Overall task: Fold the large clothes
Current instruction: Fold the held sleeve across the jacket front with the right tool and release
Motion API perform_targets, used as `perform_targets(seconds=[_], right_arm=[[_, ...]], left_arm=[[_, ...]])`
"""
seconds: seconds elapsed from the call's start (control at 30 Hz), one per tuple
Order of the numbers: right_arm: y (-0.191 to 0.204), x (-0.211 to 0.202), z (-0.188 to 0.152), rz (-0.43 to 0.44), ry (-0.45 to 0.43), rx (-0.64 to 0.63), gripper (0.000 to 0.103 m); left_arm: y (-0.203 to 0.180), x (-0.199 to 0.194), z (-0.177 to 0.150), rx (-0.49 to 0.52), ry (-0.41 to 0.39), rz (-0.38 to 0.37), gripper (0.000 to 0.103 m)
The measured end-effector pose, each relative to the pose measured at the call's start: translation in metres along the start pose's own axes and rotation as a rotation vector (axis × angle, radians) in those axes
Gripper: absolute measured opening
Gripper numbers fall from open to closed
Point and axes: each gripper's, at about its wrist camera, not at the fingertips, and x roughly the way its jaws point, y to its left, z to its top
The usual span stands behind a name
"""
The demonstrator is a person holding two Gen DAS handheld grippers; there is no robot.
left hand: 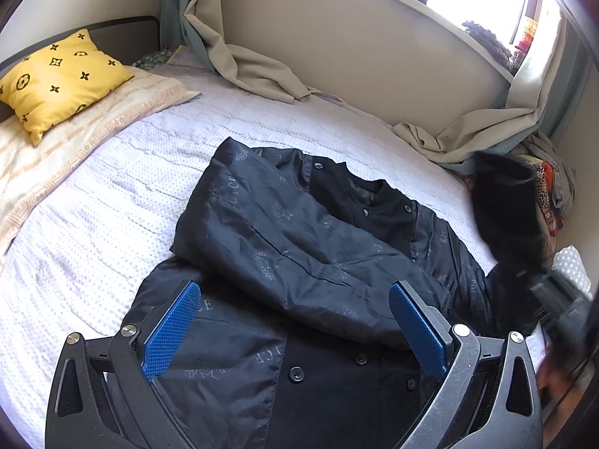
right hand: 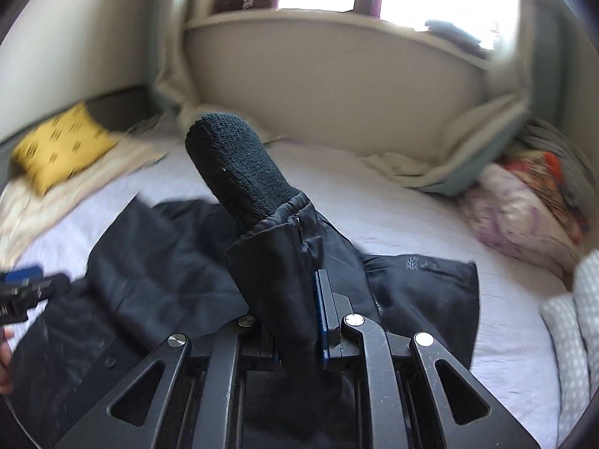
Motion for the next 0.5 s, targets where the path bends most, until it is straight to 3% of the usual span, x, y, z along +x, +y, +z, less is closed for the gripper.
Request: perform_targets(seconds=[0.27,0.33,0.4,0.5], right_arm=[[0.083,0.052,-0.060,0.116,0.206,-0.158,0.012],[0.090,0.054,-0.067,0.140,0.230,-0.167,0.021],[0.090,0.052,-0.068,0.166,0.262,-0.159,0.049],[0.077,0.034,-0.066,0.255,0.271,-0.080,0.070]], left_arm=[[0.008,0.008,0.000,-0.039,0.029,-0.019,0.102],[0.009,0.012,-0.002,-0.044,0.049,-0.028,0.102],[0.012,0.017,-0.004,-0.062,0.074,-0.043,0.102],[0.020,0.023,-0.005,-0.098,0.101,-0.060,0.102]])
